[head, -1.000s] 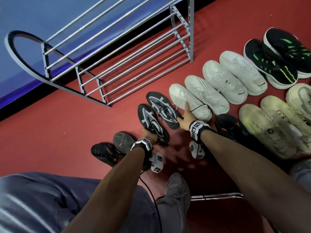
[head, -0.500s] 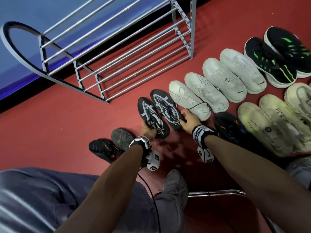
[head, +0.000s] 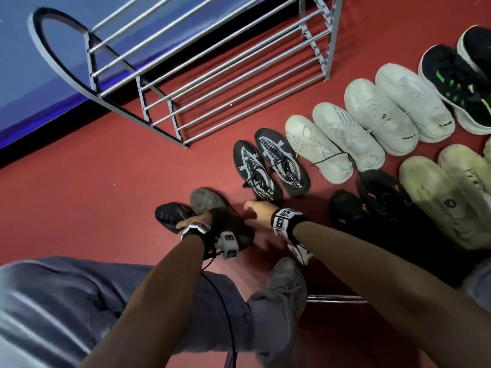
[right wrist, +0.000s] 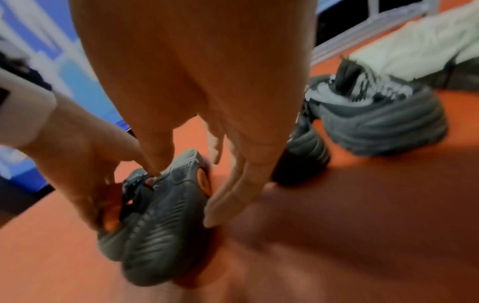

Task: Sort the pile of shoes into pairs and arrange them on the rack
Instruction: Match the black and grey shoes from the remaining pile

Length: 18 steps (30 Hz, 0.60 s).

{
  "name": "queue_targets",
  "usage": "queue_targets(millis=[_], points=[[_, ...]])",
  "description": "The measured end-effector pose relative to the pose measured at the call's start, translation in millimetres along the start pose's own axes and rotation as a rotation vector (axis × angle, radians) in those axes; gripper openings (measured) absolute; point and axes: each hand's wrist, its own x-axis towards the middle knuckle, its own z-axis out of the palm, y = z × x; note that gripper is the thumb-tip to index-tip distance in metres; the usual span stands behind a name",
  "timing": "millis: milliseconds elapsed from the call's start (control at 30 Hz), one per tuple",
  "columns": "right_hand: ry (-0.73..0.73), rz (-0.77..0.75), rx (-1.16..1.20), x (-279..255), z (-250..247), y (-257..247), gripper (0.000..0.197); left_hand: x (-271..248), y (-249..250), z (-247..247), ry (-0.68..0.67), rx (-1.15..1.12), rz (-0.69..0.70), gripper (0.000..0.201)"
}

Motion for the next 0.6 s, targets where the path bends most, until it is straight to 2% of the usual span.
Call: queue_targets(millis=[67,100,167,233,267,333,400,533,600], points=[[-0.096,0.126,0.056,8,19,-6,0.069,50,-25,15,-0.063,0.033,0.008,0.105],[-0.128,0.187,0.147,10,27,-7,0.074,49,-26,14,-0.093,0.054,0.032,0.096],[-0.183,0.278,0.405,12,45,-9,0.068,15,-23,-9,-0.197,0.029,0.036,0.067],[-0.18,0.329,0.525,10,53,-8,0.051,4,-19,-20,-0.369,-0.149,0.047,0.054],[-0.154,0.345,0.527,10,54,-6,0.049,2,-18,-23,-0.419,-0.229,0.033,0.05],[-0.125,0.349,0.514,8,50,-3,0.052,11,-14,-20,-0.444,-0.243,0.04,0.046],[-0.079,0.304,0.502,7,42,-7,0.046,1,-5,-21,-0.486,-0.229,0.089,0.046],[0.13,0.12,0.205,-9,-6,-21,0.044,-54,34,-27,-0.471,-0.388,0.175,0.011],[0.24,0.089,0.195,-18,-32,-18,0.041,-72,56,-23,-0.413,-0.493,0.231,0.027]])
